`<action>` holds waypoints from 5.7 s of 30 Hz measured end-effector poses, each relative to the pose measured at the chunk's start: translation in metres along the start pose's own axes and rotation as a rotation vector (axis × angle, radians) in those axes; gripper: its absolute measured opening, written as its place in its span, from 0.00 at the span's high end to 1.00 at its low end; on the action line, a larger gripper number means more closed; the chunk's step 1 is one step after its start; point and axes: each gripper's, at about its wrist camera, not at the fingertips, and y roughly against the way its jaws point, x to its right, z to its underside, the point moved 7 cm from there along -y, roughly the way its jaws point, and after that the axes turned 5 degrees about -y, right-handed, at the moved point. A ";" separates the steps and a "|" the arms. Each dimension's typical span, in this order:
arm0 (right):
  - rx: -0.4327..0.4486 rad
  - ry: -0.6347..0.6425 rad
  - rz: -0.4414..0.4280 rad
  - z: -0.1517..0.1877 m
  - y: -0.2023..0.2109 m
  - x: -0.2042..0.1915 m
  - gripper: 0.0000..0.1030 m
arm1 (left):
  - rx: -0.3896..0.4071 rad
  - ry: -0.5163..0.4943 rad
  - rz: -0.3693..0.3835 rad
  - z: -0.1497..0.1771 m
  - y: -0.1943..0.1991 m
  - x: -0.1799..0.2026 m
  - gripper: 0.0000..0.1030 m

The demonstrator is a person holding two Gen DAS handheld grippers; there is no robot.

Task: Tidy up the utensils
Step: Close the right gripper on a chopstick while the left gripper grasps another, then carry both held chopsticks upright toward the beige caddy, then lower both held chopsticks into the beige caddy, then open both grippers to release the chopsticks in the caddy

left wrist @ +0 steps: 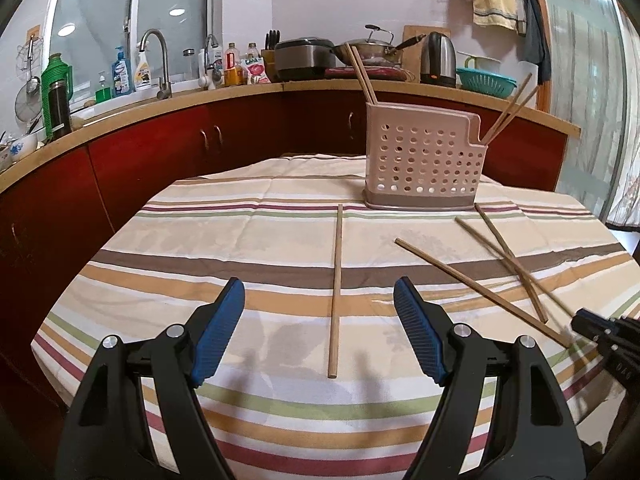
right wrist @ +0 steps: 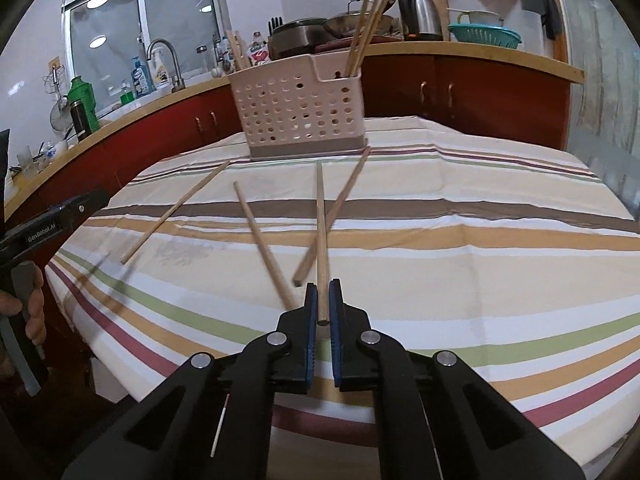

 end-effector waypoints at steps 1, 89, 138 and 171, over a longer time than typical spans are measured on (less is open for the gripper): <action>0.004 -0.006 0.008 -0.001 0.001 0.004 0.93 | -0.003 -0.003 0.000 0.001 -0.002 0.000 0.27; 0.318 0.039 -0.004 -0.163 0.074 -0.002 0.93 | 0.224 0.006 0.138 -0.129 0.047 -0.015 0.94; 0.589 0.118 -0.038 -0.325 0.061 -0.054 0.93 | 0.626 0.010 0.170 -0.345 0.040 0.032 0.94; 0.357 0.021 0.004 -0.306 -0.043 -0.022 0.59 | 0.329 0.068 0.188 -0.287 -0.106 0.034 0.40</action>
